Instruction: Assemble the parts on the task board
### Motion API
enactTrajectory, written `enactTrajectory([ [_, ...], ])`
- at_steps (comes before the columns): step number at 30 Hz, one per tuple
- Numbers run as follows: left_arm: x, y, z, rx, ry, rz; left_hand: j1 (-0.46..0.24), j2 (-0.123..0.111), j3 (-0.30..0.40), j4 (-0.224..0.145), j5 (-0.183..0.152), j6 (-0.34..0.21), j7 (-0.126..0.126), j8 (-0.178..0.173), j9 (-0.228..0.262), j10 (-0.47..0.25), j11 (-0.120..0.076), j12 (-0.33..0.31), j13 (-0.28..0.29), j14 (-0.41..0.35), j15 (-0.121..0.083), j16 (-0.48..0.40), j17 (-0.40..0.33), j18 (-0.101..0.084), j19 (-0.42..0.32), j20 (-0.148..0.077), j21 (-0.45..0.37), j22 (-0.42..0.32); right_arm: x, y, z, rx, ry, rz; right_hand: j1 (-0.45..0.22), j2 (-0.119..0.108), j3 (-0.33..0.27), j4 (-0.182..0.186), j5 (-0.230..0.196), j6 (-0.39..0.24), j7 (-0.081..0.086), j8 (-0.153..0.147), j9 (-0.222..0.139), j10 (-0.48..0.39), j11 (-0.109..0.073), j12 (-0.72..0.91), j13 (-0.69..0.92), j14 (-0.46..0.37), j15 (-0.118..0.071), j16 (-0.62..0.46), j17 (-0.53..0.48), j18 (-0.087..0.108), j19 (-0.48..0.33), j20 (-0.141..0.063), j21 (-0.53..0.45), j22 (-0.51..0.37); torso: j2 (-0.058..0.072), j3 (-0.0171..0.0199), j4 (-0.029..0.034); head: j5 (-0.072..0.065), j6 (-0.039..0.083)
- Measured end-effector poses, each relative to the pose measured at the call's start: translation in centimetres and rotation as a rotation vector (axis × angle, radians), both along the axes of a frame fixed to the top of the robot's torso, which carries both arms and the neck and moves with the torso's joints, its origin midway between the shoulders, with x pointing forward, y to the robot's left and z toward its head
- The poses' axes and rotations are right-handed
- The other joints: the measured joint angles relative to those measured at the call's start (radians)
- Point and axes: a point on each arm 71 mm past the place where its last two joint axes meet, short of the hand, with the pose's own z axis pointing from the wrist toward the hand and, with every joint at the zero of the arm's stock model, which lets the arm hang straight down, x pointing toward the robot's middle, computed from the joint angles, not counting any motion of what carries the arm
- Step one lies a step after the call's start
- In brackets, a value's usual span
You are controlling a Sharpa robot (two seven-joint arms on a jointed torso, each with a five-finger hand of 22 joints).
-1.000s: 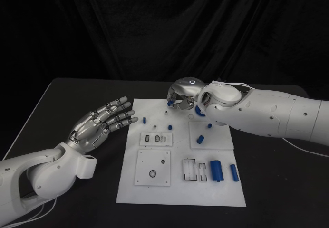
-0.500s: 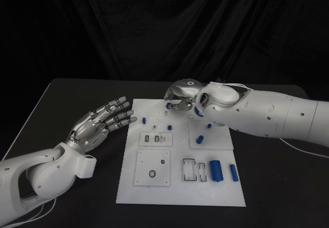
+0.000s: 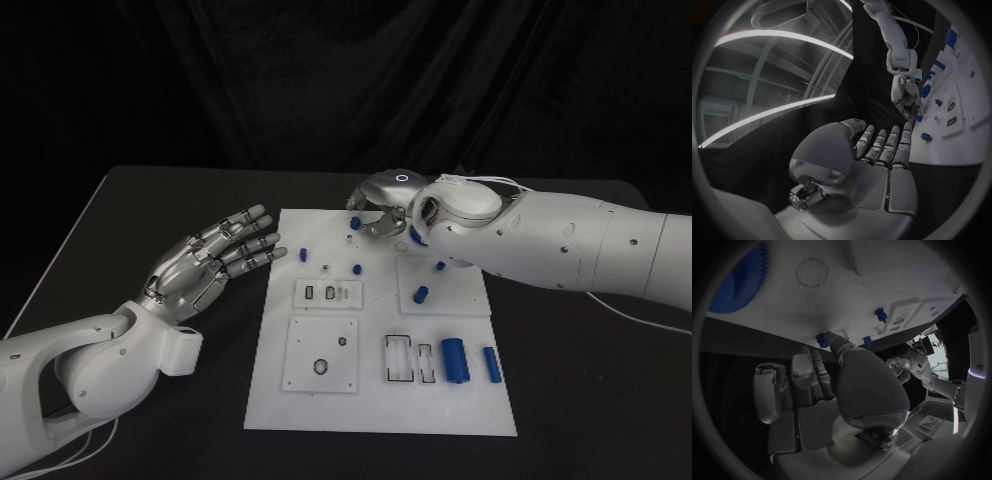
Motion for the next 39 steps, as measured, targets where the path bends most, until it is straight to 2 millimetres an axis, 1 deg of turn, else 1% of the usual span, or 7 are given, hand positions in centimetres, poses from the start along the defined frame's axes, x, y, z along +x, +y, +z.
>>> enactTrajectory([
  [11,-0.2,0.6,0.0,0.003,0.002,0.013,0.0,0.0,0.0,0.0,0.0,0.0,0.0,0.0,0.0,0.0,0.0,0.0,0.0,0.0,0.0,0.0,0.0,0.0,0.0,0.0,0.0,0.0,-2.2,-3.9,2.5,0.073,-0.065,-0.001,0.006,0.006,-0.022,0.008,0.0,0.042,0.024,0.011,-0.011,0.081,-0.024,0.157,0.067,-0.016,-0.016,-0.013,-0.023,0.0,-0.006,0.001,-0.005,0.0,0.0,0.0003,-0.0018,0.008,0.014],
  [16,-0.2,0.8,0.0,0.003,0.003,0.016,0.0,0.0,0.006,0.0,0.0,0.0,0.0,0.0,0.0,0.0,0.0,0.0,0.0,0.0,0.0,0.004,0.0,0.0,0.0,0.0,0.0,0.0,-3.6,-7.1,3.4,0.096,-0.078,-0.034,0.02,0.02,-0.042,0.006,0.0,0.082,0.009,0.011,-0.026,0.036,-0.076,0.545,0.341,-0.046,-0.066,-0.079,-0.104,0.002,-0.029,-0.044,-0.04,0.0,-0.002,0.0005,-0.0047,0.01,0.017],
  [20,-0.3,0.8,0.0,0.003,0.003,0.016,0.0,0.0,0.006,0.0,0.0,0.0,0.0,0.0,0.0,0.0,0.0,0.0,0.0,0.0,0.0,0.004,0.0,0.0,0.0,0.0,0.0,0.0,-4.3,-9.2,3.3,0.102,-0.061,-0.07,0.02,0.02,-0.033,0.025,0.0,0.11,0.009,0.011,-0.035,-0.034,-0.086,0.838,0.589,-0.063,-0.066,-0.114,-0.142,0.023,-0.045,-0.052,-0.062,0.0,-0.003,0.0003,-0.0052,0.009,0.018],
  [22,-0.3,0.8,0.0,0.003,0.004,0.017,0.0,0.0,0.006,0.0,0.0,0.0,0.0,0.0,0.0,0.0,0.0,0.0,0.0,0.0,0.0,0.004,0.0,0.0,0.0,0.0,0.0,0.0,-4.6,-10.2,3.1,0.106,-0.044,-0.095,0.02,0.02,-0.03,0.028,0.0,0.132,0.009,0.017,-0.034,0.074,-0.085,0.985,0.77,-0.036,-0.066,-0.068,-0.065,0.023,-0.028,-0.054,-0.049,0.0,-0.004,-0.0002,-0.0052,0.007,0.018],
  [24,-0.3,0.8,0.0,0.002,0.004,0.018,0.0,0.0,0.006,0.0,0.0,0.0,0.0,0.0,0.0,0.0,0.0,0.0,0.0,0.0,0.0,0.004,0.0,0.0,0.0,0.0,0.0,0.0,-4.7,-11.0,2.9,0.111,-0.025,-0.115,0.02,0.02,-0.043,0.04,-0.01,0.162,0.007,0.026,-0.031,0.447,-0.085,1.232,1.12,0.045,-0.063,0.086,0.216,0.022,-0.005,-0.051,-0.008,0.0,-0.005,-0.0011,-0.0048,0.004,0.017],
  [26,-0.2,0.8,0.0,0.002,0.004,0.018,0.0,0.0,0.006,0.0,0.0,0.0,0.0,0.0,0.0,0.0,0.0,0.0,0.0,0.0,0.0,0.004,0.0,0.0,0.0,0.0,0.0,0.0,-4.8,-11.8,2.5,0.115,0.002,-0.139,0.018,0.018,-0.058,0.055,-0.019,0.173,0.01,0.026,-0.03,0.611,-0.079,1.326,1.201,0.069,-0.057,0.197,0.369,0.006,0.0,-0.047,0.01,0.0,-0.005,-0.0021,-0.0041,0.002,0.015],
  [39,0.0,0.7,-0.1,0.002,0.005,0.02,0.0,0.0,0.005,0.0,0.0,0.0,0.0,0.0,0.0,-0.004,0.004,0.0,0.0,0.0,0.0,0.004,0.0,0.0,0.0,0.0,0.0,0.0,-4.3,-13.4,-0.1,0.111,0.107,-0.24,-0.039,0.007,-0.11,0.108,-0.018,0.213,0.004,0.014,-0.021,0.647,-0.079,1.354,1.219,0.071,-0.055,0.307,0.406,-0.009,0.004,-0.043,0.059,0.0,-0.005,0.0003,-0.0054,0.008,0.007],
])
